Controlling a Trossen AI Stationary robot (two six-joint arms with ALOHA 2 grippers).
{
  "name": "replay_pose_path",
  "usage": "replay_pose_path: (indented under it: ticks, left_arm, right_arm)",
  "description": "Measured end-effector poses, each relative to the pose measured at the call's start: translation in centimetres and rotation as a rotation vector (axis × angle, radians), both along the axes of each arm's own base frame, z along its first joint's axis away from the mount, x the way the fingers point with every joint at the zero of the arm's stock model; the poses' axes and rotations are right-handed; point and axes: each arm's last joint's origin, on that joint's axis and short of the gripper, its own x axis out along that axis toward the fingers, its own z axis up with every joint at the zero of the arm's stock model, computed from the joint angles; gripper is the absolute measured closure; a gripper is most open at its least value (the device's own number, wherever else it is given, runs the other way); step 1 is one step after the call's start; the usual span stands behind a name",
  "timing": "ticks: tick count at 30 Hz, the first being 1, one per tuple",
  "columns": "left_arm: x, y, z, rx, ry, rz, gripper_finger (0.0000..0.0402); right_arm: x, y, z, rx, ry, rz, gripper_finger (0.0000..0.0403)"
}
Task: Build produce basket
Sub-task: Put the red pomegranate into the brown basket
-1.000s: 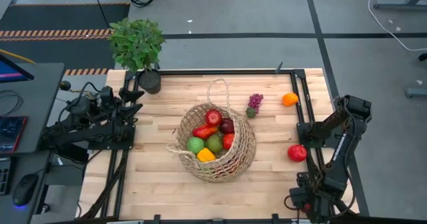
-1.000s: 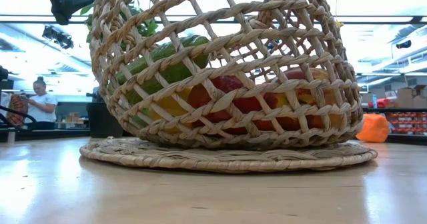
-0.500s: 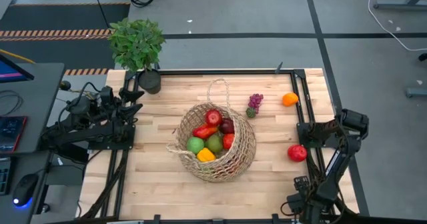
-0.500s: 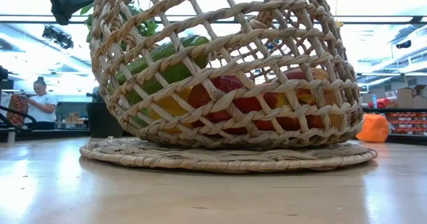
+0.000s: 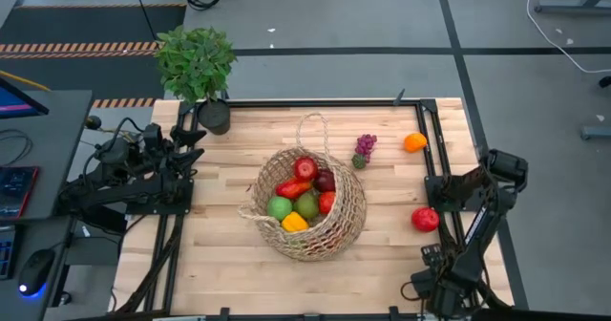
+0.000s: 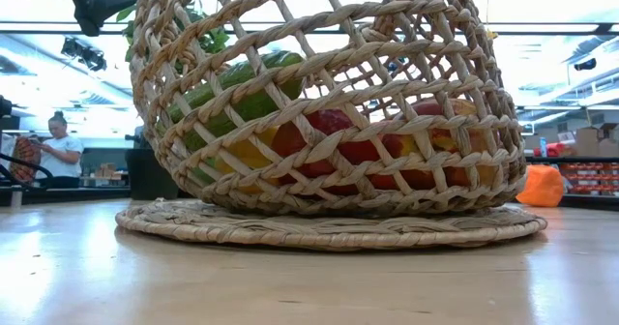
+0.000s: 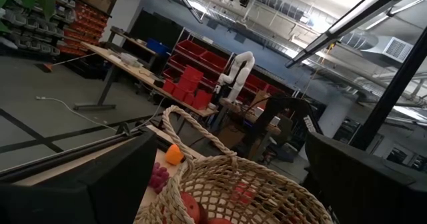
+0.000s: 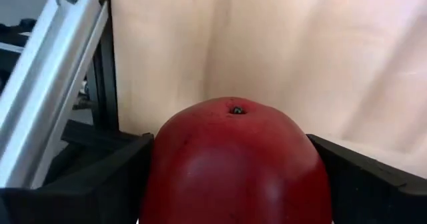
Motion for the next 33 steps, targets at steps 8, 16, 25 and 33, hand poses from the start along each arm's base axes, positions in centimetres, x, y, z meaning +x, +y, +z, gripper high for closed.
replay_pose_path:
  ticks: [8,16,25,33]
  left_arm:
    - [0.0,0.0,0.0,0.0,0.0,0.0,0.0012]
    - [0.0,0.0,0.0,0.0,0.0,-0.001,0.0012]
    - [0.0,0.0,0.0,0.0,0.0,-0.001,0.0012]
    - [0.0,0.0,0.0,0.0,0.0,-0.001,0.0012]
  right_arm:
    - [3.8,-5.1,6.6,0.027,-0.245,-0.114,0.0032]
    - [7.4,-11.6,15.2,0.268,-0.7,-0.435,0.0025]
    - [9.8,-17.5,23.7,0.595,-1.411,-0.616,0.0024]
    - [12.1,-21.8,27.2,0.558,-1.89,-0.809,0.0023]
